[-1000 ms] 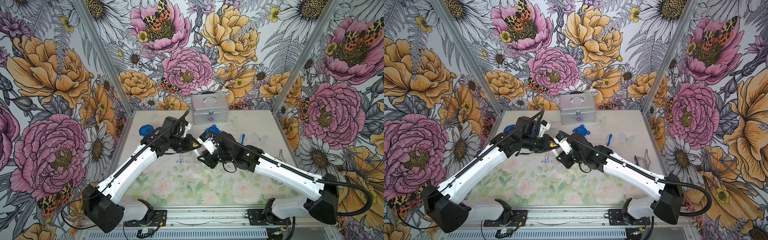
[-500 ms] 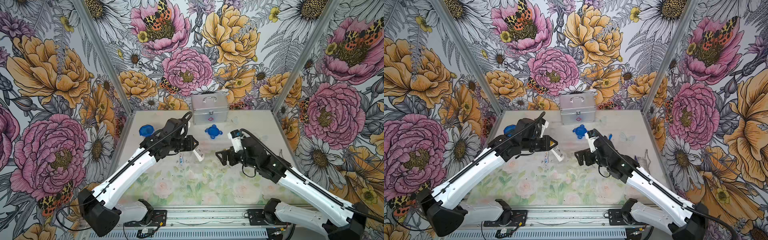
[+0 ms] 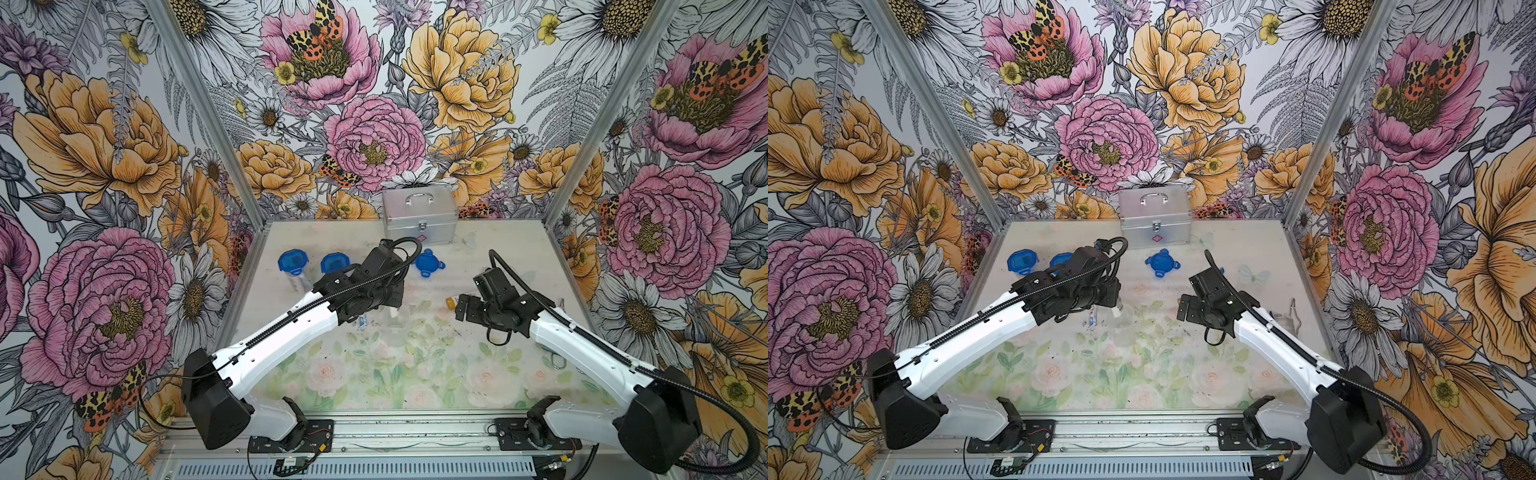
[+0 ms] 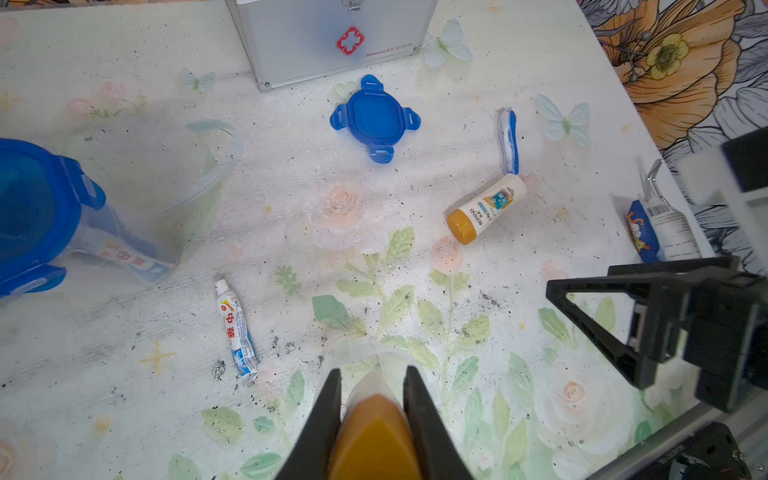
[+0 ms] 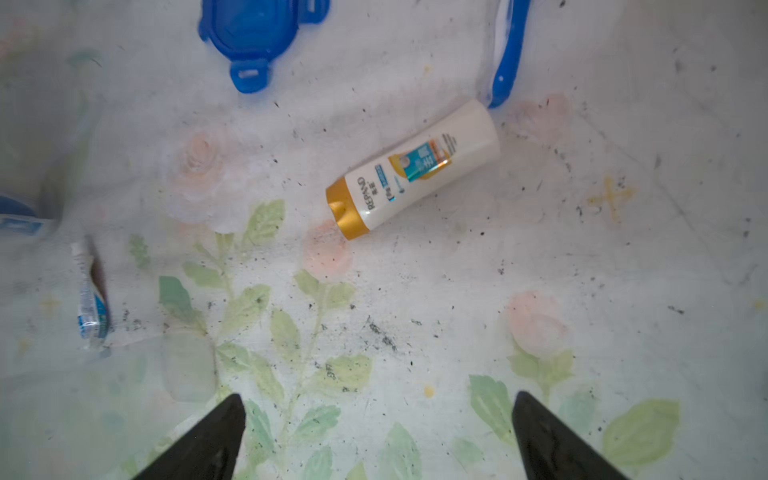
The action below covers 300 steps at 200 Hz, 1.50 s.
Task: Pack away toiletry kits
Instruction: Pick up the toiletry item from the center of the board, then place the toiletry item into the container, then adjust the toiletry item at the center of the board.
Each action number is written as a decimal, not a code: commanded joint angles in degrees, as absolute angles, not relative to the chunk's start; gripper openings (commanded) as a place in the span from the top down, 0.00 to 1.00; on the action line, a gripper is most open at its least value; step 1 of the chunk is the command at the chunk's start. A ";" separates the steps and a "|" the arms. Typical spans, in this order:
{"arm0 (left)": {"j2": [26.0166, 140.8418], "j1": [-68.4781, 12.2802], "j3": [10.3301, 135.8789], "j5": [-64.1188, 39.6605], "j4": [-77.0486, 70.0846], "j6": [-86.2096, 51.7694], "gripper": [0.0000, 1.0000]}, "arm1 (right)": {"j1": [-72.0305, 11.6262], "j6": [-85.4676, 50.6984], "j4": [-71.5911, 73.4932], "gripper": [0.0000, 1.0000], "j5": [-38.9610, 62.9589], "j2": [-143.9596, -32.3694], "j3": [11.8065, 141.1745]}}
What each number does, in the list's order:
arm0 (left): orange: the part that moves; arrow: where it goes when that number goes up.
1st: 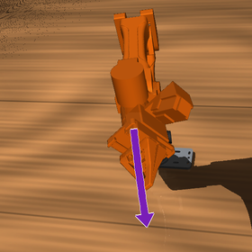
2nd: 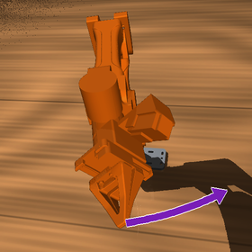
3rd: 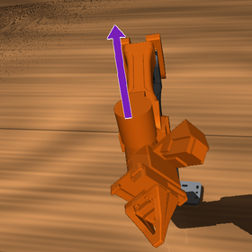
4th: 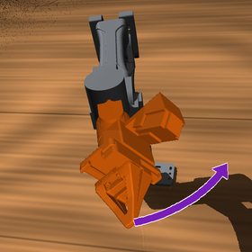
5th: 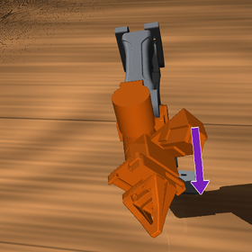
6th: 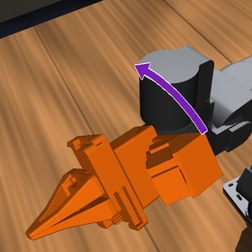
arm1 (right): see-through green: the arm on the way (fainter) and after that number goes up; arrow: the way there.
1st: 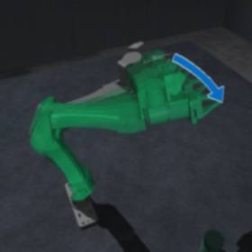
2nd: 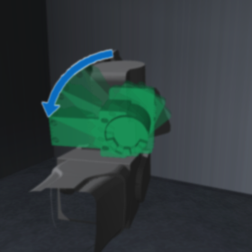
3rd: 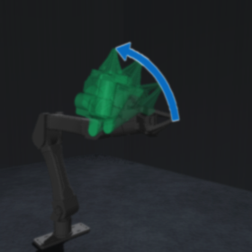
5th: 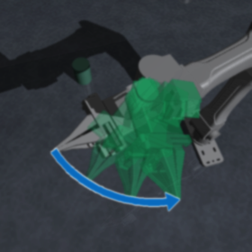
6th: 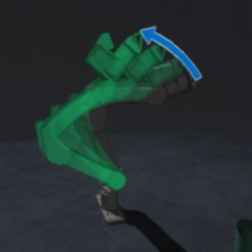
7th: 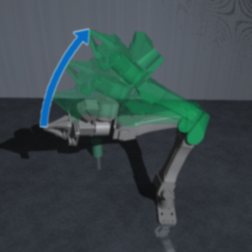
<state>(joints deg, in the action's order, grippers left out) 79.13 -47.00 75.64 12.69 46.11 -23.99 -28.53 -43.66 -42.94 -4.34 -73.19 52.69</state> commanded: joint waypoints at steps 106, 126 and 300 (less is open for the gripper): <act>81.13 -52.38 69.99 21.02 41.87 -21.22 1.00 | -20.79 -48.43 -30.70 0.00 -1.83 -95.21 60.29; 80.82 -52.38 68.33 20.56 41.14 -22.20 0.99 | -20.32 -48.08 -30.24 0.01 -1.84 -98.57 62.20; 81.37 -52.47 65.29 19.45 39.88 -24.30 0.69 | -22.19 -40.79 -28.37 0.52 -2.09 -107.28 62.11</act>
